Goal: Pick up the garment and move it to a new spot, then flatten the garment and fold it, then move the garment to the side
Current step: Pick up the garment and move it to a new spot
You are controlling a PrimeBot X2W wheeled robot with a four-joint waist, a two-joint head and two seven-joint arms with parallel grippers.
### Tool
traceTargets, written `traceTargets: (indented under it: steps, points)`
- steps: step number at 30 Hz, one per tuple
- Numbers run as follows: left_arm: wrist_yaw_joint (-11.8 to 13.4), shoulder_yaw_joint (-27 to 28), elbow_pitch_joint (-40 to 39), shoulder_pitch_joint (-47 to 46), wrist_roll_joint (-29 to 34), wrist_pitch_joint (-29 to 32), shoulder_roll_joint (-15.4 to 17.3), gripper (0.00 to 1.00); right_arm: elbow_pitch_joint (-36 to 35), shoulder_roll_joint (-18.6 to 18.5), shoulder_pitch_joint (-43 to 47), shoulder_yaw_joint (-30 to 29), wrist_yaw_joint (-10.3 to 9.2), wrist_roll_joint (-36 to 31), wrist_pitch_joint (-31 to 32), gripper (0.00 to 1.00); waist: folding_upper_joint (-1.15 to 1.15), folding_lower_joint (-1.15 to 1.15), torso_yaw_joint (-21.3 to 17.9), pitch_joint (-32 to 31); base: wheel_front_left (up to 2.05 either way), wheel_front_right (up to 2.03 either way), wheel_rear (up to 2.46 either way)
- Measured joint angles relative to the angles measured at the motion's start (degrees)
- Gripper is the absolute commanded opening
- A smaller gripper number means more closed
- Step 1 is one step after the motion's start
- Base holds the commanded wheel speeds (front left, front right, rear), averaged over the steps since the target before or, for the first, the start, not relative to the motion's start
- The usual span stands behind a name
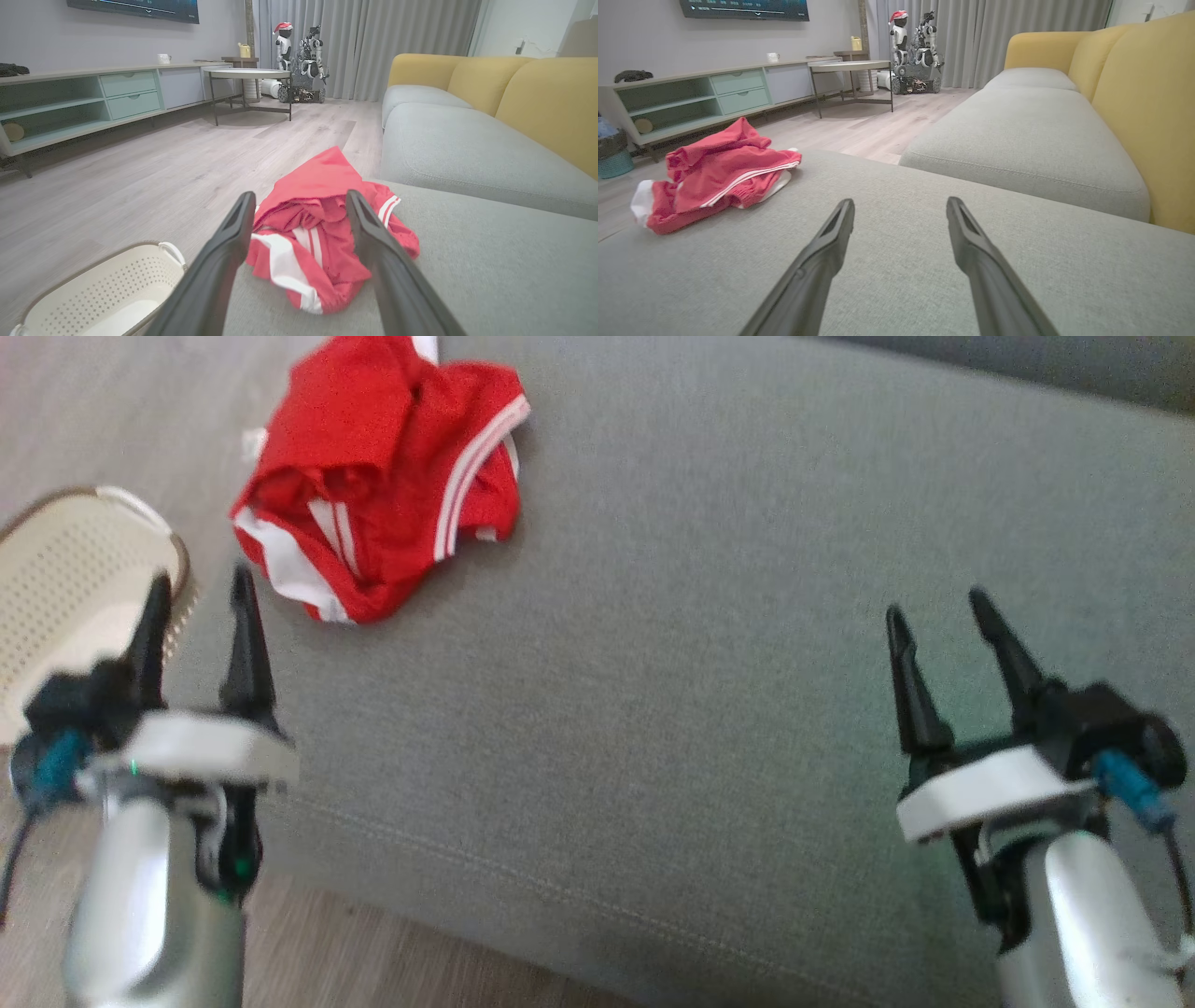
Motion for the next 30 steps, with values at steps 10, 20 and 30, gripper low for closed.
traceTargets:
  steps: [10, 20, 30]
  points:
    - [-3.08, 0.58, 20.61, -21.85, -2.65, -0.11, 0.59, 1.00, -4.25, -0.15, -5.10, -0.09, 0.00, -3.65, 3.33, 1.00, 0.00, 0.02, -1.84, 11.73, 0.00, 0.00, 0.00]
    - [-4.16, 0.31, 42.62, -35.07, -6.64, 0.34, 3.18, 1.00, -4.50, -0.35, -7.92, 1.29, 0.00, -3.76, 3.57, 1.00, 0.00, 0.00, -4.73, 16.65, 0.00, 0.00, 0.00]
    - [-4.58, -4.27, 44.20, -38.88, -11.13, 0.27, 6.19, 0.00, -4.07, -0.43, -8.31, 0.20, 0.00, -2.92, 2.98, 1.00, 0.00, 0.00, -5.45, 17.18, 0.00, 0.00, 0.00]
